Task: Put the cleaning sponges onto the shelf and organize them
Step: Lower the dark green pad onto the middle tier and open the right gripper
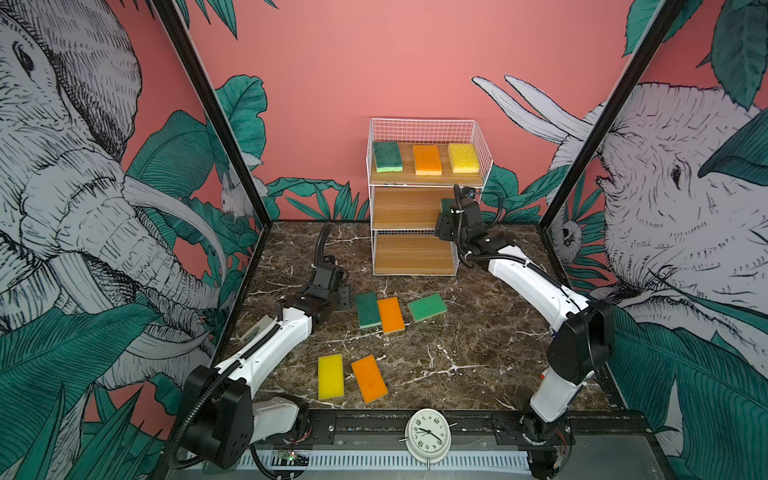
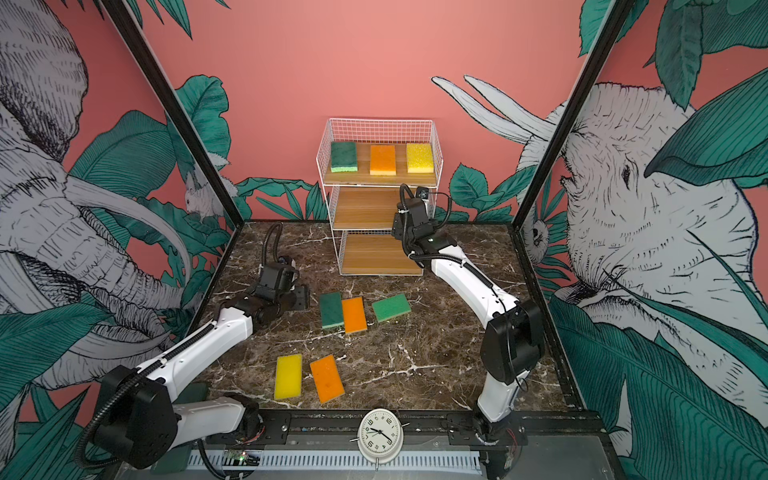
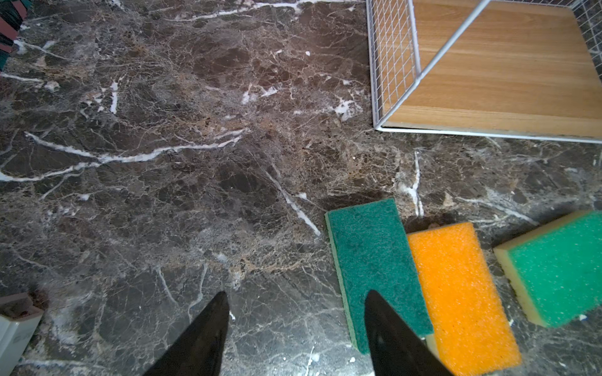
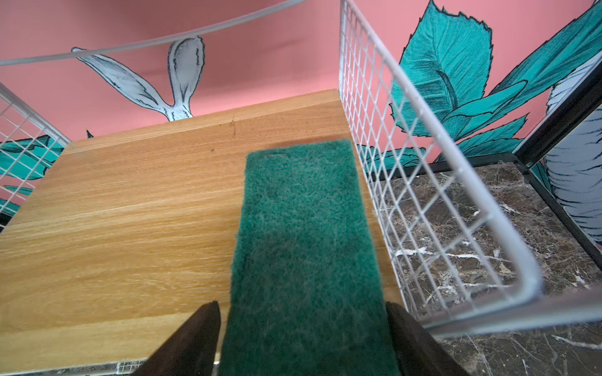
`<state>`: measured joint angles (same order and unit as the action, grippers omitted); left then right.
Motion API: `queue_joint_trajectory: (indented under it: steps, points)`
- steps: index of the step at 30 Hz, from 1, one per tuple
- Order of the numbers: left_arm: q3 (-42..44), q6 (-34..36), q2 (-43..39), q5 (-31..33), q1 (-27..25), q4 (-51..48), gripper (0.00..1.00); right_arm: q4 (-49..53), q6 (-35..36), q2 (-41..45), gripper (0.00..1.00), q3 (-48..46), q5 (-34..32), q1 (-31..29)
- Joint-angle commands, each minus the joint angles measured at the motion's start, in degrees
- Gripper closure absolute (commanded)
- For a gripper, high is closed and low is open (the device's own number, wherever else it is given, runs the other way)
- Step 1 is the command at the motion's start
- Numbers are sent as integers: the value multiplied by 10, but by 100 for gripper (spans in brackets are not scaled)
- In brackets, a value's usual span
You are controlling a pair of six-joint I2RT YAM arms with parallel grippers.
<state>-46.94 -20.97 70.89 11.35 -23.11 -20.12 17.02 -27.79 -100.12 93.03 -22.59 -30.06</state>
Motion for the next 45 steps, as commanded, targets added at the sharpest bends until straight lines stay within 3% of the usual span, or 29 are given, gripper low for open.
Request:
queue_joint_trajectory:
  steps: [1,17,19,24,30,36,45]
  points:
    - [9,-6,-20,-5,-1,3,33,-2,13,19,19,-7,-14,-9]
    - [27,-16,-71,-19,-1,-9,33,-14,15,129,17,-69,-31,-33]
    - [29,-16,-77,-22,-2,-10,33,-8,11,147,22,-80,-25,-34]
    - [29,-18,-82,-34,-1,-12,33,13,7,184,46,-104,4,-34]
    - [36,-19,-74,-48,-1,1,33,-1,5,204,63,-151,19,-34]
    - [27,-20,-58,-67,-1,14,33,-72,11,205,71,-198,66,-34]
    - [14,-18,-54,-87,-1,40,32,-125,-24,186,73,-201,112,-9]
